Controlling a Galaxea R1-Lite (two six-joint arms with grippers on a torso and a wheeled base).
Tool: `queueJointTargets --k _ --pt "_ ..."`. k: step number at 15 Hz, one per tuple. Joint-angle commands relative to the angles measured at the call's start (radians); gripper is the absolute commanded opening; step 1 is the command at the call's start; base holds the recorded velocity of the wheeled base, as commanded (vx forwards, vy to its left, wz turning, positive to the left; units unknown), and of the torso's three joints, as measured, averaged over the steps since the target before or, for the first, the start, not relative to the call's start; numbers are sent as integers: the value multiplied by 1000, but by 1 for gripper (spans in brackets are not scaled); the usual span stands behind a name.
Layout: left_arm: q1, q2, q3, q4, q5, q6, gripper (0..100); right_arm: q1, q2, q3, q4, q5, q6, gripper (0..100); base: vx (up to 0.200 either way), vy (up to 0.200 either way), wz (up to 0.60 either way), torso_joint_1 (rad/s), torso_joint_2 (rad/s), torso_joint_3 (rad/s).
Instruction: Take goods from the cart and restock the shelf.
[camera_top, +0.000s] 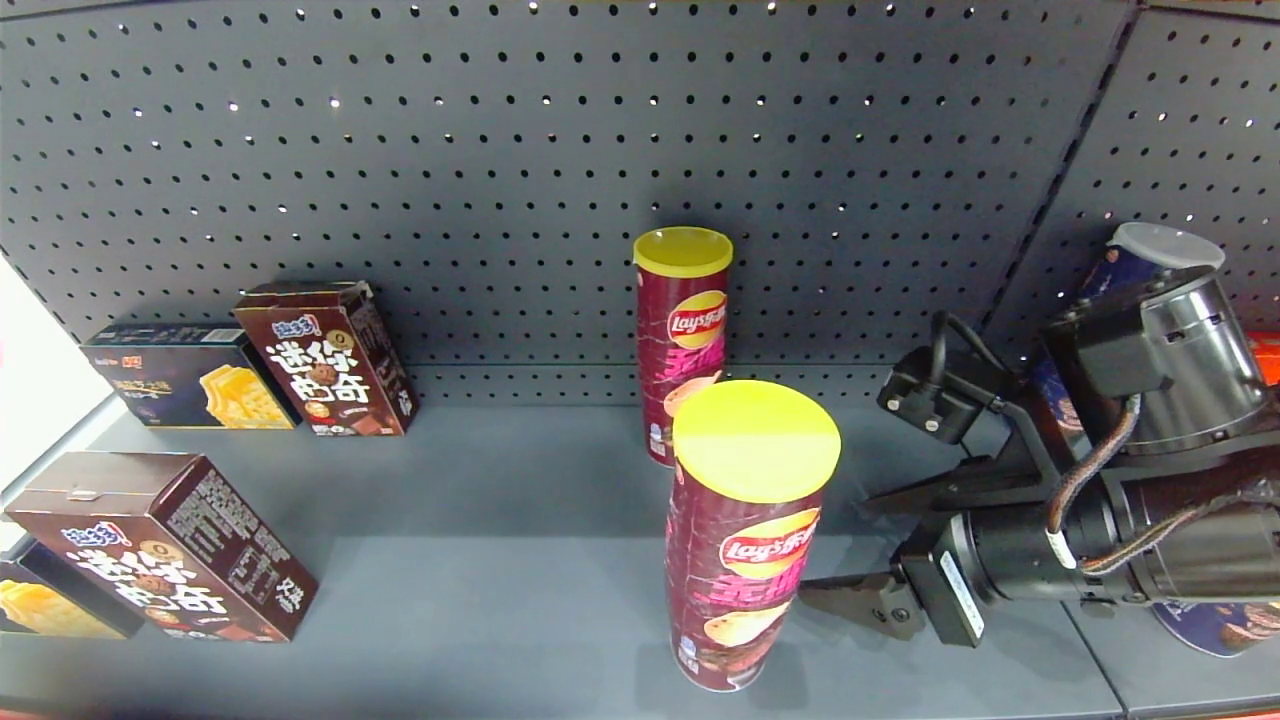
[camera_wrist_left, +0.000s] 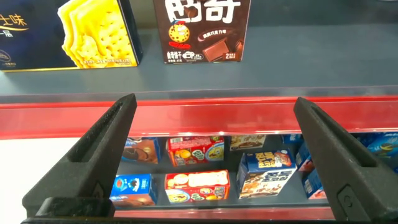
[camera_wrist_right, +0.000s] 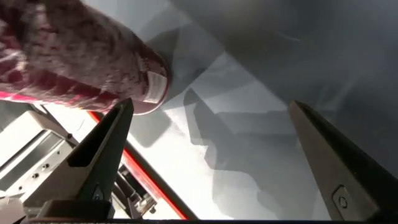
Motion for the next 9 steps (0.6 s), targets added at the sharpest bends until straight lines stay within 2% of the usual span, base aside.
queueJointTargets --k 1,9 --pt "0 1 0 0 -1 0 100 14 3 4 0 1 0 100 0 0 0 0 0 0" --pt "-2 1 0 0 -1 0 100 19 20 19 -1 1 -2 100 0 0 0 0 0 0"
